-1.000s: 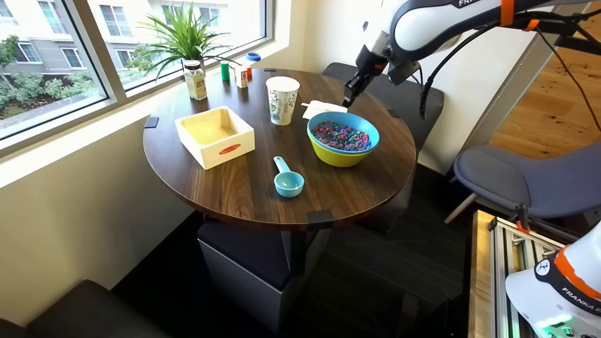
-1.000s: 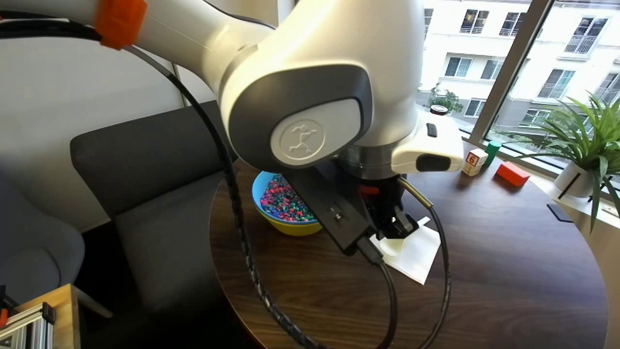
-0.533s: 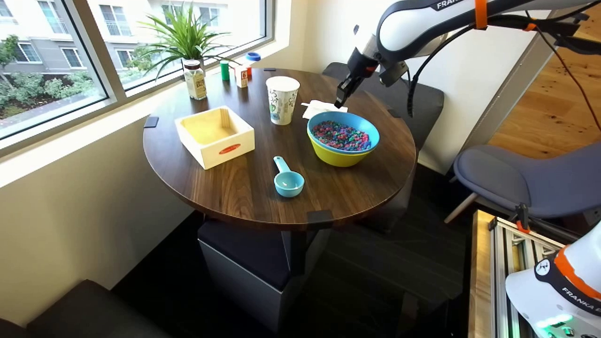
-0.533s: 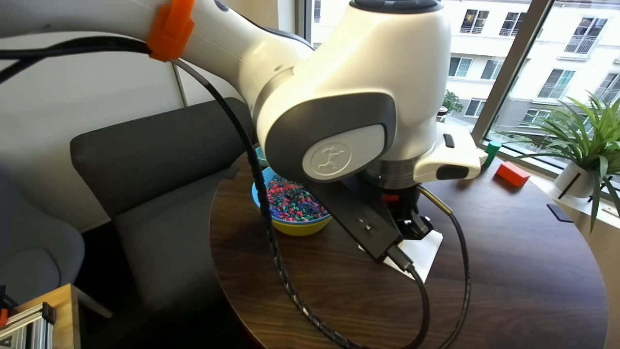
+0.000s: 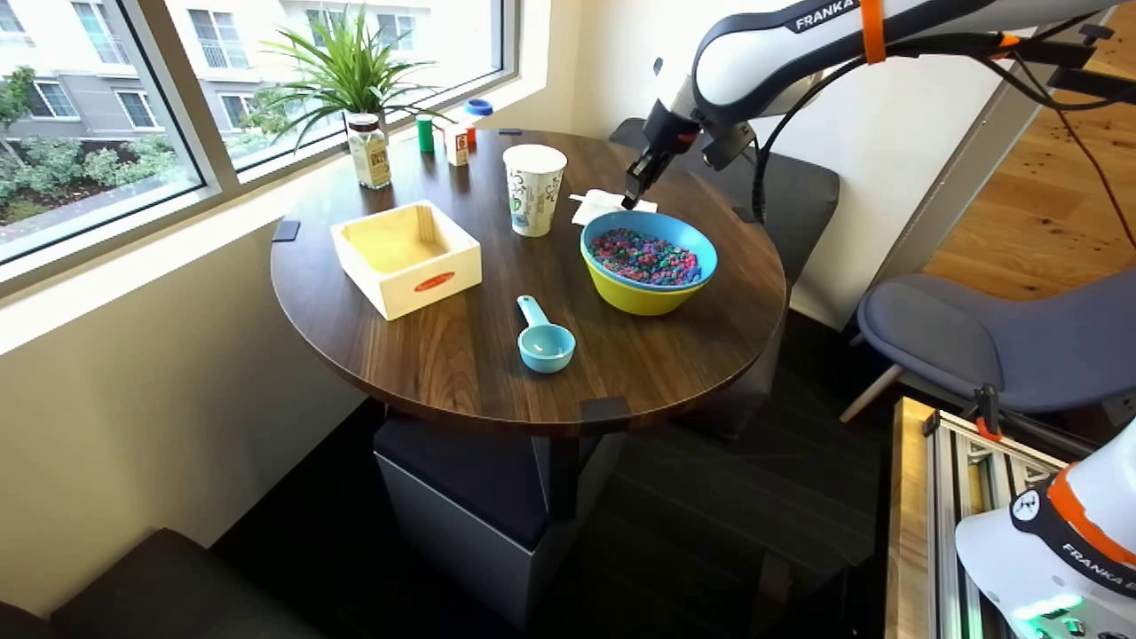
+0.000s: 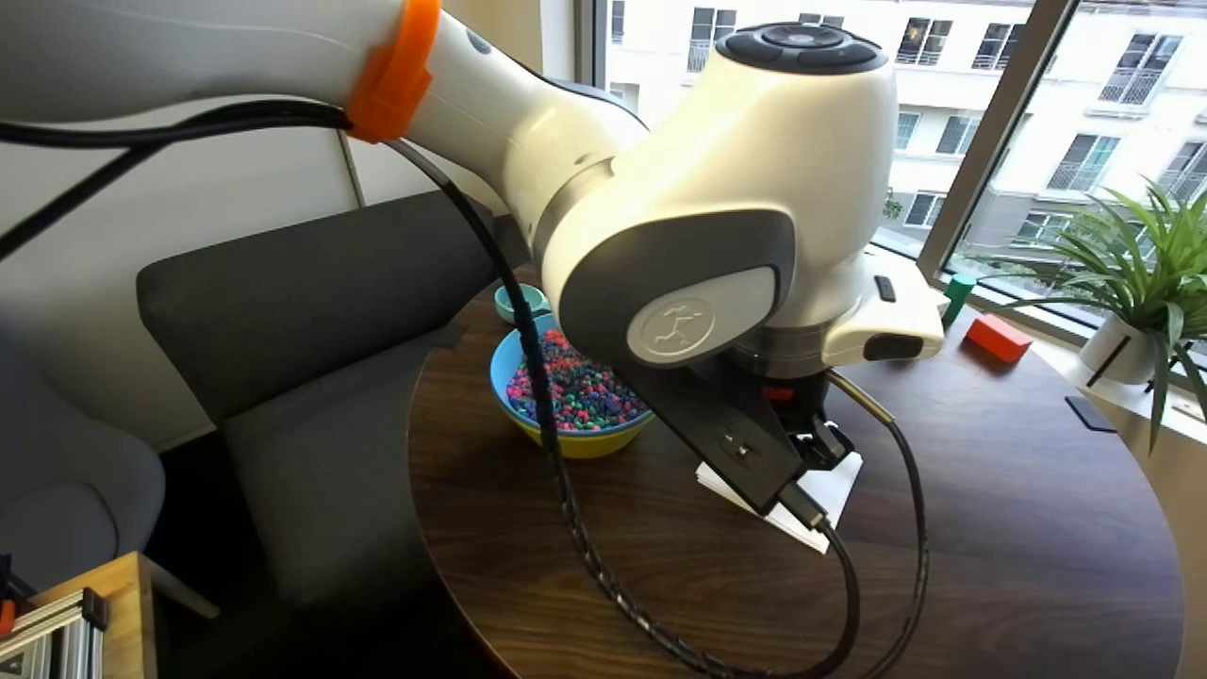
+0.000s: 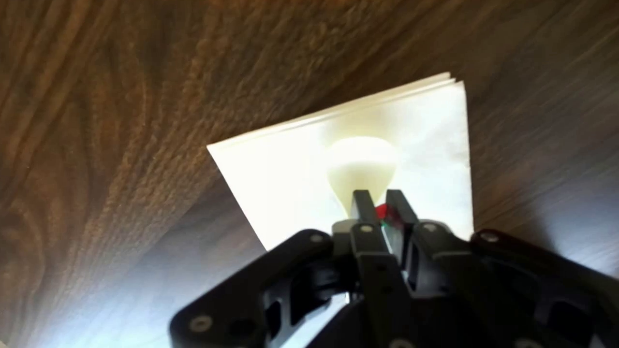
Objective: Move some objects from the blue bowl to the white spoon
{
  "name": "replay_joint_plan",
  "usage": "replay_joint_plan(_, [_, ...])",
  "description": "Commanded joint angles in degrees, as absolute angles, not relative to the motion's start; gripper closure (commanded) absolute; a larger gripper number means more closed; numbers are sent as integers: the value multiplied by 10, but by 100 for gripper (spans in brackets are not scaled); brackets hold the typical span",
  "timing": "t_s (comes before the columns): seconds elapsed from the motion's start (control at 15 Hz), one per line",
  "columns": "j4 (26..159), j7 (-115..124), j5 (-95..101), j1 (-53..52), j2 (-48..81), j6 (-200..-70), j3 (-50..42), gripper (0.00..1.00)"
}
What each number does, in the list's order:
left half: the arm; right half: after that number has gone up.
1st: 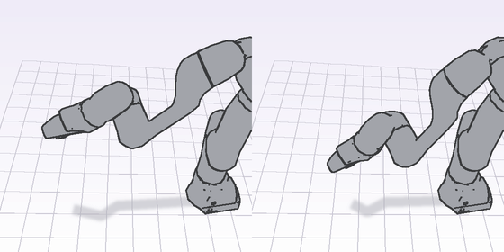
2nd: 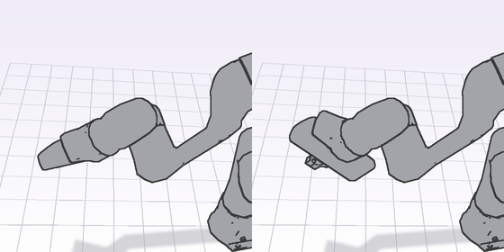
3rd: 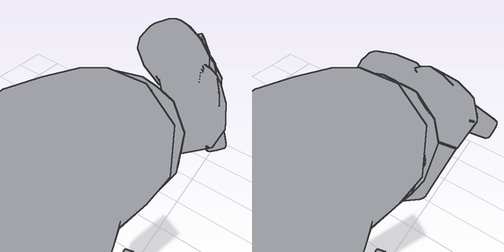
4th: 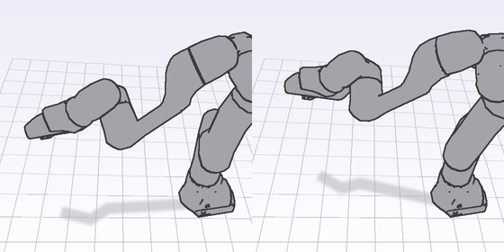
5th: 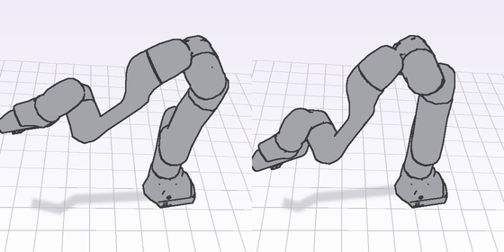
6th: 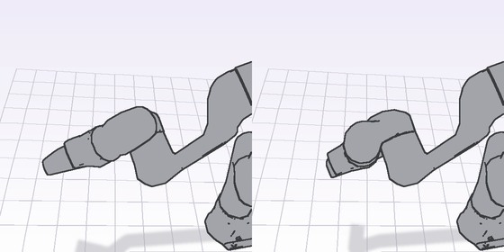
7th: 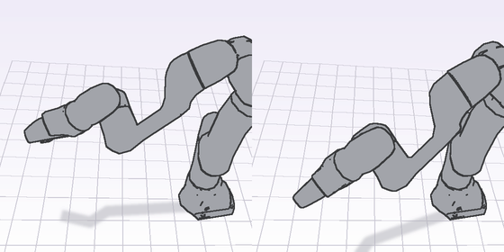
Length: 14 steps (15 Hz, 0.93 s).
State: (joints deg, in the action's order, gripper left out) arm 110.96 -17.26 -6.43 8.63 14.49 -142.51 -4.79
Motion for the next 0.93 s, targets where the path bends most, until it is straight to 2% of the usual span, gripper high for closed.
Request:
replay_joint_plan(0.0, [1096,-189,-79,98,158,-1414,-36,96])
replay_joint_plan(0.07, [1096,-189,-79,99,158,-1414,-35,90])
replay_joint_plan(0.13, [1096,-190,-80,100,158,-1412,-34,79])
replay_joint_plan(0.2, [1096,-190,-79,100,159,-1412,-33,63])
replay_joint_plan(0.47, [1096,-190,-78,101,157,-1413,-33,43])
replay_joint_plan(0.6, [1096,-190,-78,100,152,-1415,-32,23])
replay_joint_plan(0.67, [1095,-192,-79,100,150,-1415,-31,16])
replay_joint_plan(0.73, [1095,-190,-79,97,141,-1415,-29,4])
replay_joint_plan(0.87, [1093,-185,-77,92,130,-1410,-25,0])
